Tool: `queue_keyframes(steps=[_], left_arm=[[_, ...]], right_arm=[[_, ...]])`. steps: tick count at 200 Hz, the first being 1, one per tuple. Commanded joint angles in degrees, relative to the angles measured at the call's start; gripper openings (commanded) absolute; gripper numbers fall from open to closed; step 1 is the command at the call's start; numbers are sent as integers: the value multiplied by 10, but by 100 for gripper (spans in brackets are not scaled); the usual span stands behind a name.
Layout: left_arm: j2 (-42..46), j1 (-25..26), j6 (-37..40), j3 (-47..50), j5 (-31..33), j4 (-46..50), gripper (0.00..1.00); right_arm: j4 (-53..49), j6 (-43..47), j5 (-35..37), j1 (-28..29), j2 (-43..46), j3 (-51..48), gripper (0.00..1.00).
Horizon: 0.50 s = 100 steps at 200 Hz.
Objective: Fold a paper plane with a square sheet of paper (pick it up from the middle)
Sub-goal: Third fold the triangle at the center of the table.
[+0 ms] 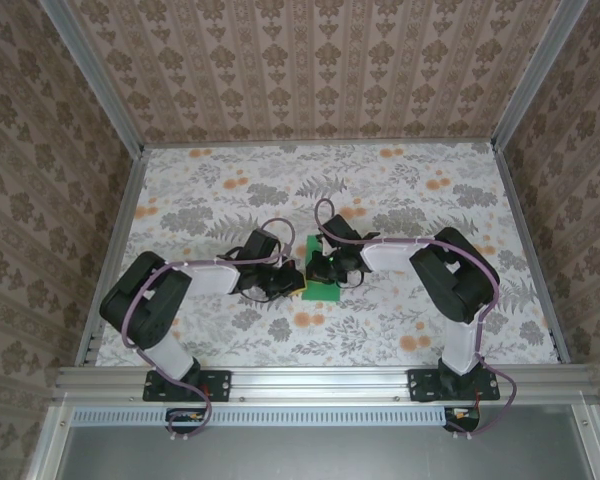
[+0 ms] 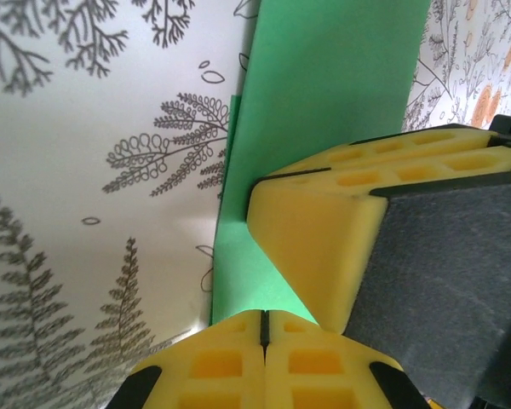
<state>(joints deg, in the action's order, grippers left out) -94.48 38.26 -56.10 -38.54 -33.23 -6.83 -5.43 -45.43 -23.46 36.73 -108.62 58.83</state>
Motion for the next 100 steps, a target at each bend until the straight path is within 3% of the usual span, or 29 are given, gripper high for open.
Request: queue_keyframes(steps=[1, 48, 100], left_arm=[[-22, 15, -15, 4, -5, -23, 2], [-23, 23, -5, 8, 12, 8, 1], [-15, 24, 6, 14, 36, 37, 0]], right_arm=[[19, -10, -20, 1, -5, -13, 10], [34, -16, -28, -2, 17, -22, 10], [28, -22, 16, -4, 52, -54, 8]])
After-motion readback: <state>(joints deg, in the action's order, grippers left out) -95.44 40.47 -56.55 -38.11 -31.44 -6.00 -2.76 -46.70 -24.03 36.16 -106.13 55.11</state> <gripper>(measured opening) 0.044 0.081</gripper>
